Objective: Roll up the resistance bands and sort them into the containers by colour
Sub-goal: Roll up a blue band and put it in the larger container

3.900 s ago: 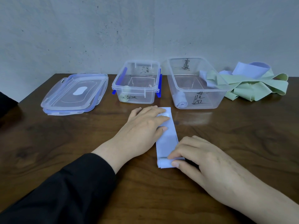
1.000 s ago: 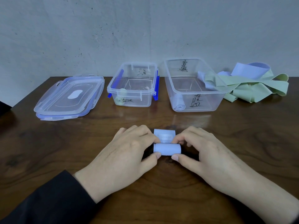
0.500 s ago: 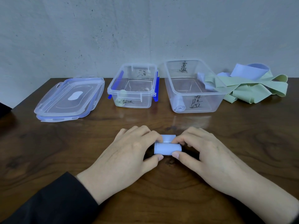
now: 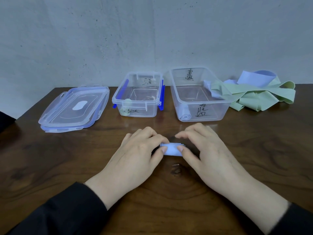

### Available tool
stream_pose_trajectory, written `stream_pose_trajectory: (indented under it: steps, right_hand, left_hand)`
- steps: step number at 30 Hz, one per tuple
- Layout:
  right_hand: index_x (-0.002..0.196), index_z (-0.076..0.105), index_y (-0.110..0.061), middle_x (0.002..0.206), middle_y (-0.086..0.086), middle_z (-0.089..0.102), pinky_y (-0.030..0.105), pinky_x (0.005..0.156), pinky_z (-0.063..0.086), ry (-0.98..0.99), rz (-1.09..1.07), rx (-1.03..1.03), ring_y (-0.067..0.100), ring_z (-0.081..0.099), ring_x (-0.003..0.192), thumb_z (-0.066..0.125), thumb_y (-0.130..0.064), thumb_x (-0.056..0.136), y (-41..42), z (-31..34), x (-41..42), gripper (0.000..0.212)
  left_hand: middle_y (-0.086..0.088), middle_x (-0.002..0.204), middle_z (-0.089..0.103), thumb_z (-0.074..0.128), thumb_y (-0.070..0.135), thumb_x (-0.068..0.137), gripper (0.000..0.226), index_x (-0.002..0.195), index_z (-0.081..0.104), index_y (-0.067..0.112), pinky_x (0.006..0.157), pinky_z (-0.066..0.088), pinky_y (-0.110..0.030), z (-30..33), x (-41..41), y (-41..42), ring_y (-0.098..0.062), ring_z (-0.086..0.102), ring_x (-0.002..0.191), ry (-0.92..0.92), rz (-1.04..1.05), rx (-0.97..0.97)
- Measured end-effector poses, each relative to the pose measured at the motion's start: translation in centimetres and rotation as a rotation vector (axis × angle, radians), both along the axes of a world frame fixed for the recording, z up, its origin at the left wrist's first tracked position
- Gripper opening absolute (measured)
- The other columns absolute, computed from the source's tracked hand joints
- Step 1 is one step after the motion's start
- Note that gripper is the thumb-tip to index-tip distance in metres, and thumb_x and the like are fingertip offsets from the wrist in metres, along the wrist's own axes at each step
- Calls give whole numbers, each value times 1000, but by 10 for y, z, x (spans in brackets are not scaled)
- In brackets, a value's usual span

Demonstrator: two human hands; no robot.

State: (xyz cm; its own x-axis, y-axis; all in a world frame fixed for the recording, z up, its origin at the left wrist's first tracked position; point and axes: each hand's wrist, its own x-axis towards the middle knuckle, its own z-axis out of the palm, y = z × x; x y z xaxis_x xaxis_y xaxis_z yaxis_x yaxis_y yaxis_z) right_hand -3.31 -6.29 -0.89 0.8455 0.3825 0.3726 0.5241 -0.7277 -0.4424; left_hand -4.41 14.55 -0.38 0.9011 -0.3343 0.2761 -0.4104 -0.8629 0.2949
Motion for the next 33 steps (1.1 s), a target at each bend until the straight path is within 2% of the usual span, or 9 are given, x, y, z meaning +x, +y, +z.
stream_pose_trajectory:
  steps: [3,5,11,17,20,24,27,31,33]
  right_hand:
    - [114,63,-33,104,-21,51,37,87,45,2,62,-81,5,48,96,60,-39,90,3,0,3,25]
    - [118,62,-35,105,-21,51,37,90,43,24,54,-88,4,48,98,62,-42,89,2,-1,8,30]
    - [113,62,-36,98,-22,59,30,87,48,138,33,126,3,55,98,63,-41,89,-5,2,19,24]
    - [107,64,-34,102,-21,68,10,86,46,266,17,273,-9,61,102,69,-39,87,-10,3,21,21]
    - [108,65,-30,100,-20,69,4,86,43,270,5,280,-10,61,101,72,-38,85,-12,3,21,25]
    - [108,65,-33,102,-22,70,4,88,43,320,34,326,-11,61,102,75,-33,84,-16,6,21,27]
    - [109,64,-34,103,-22,70,6,89,45,359,53,346,-10,61,103,74,-30,85,-17,6,22,27]
    - [108,64,-34,99,-20,70,14,87,48,375,35,375,-5,63,98,72,-30,87,-14,4,24,24]
    - [108,66,-33,98,-16,72,20,86,50,406,52,408,-1,65,95,71,-28,88,-15,5,25,22]
  left_hand:
    - [22,104,42,42,58,91,36,123,51,44,90,37,-30,-3,4,-1,-2,43,100,9,-9,70]
    - [22,106,44,48,54,91,36,125,51,42,92,37,-32,-5,9,-2,-1,42,101,12,-16,57]
    - [19,112,57,66,36,89,52,138,48,32,99,44,-28,2,20,-15,-2,51,112,-24,-4,-311]
    - [2,140,55,54,25,96,44,139,53,16,102,45,-40,-5,25,-29,-12,49,128,-226,-102,-115]
    - [0,147,47,39,26,94,50,140,50,11,100,47,-43,-7,26,-33,-16,48,132,-208,-181,-13]
    - [15,157,28,30,31,96,54,149,37,26,108,36,-35,-4,21,-33,-4,31,140,-126,-163,37]
    - [25,158,16,38,24,101,53,152,25,34,114,22,-26,-3,19,-33,6,15,142,-59,-168,26]
    - [25,148,38,52,23,99,60,151,26,37,112,29,-24,-3,20,-31,9,29,136,46,-101,-271]
    - [22,132,56,61,26,94,53,144,42,35,105,40,-22,1,21,-30,9,48,123,125,-8,-488]
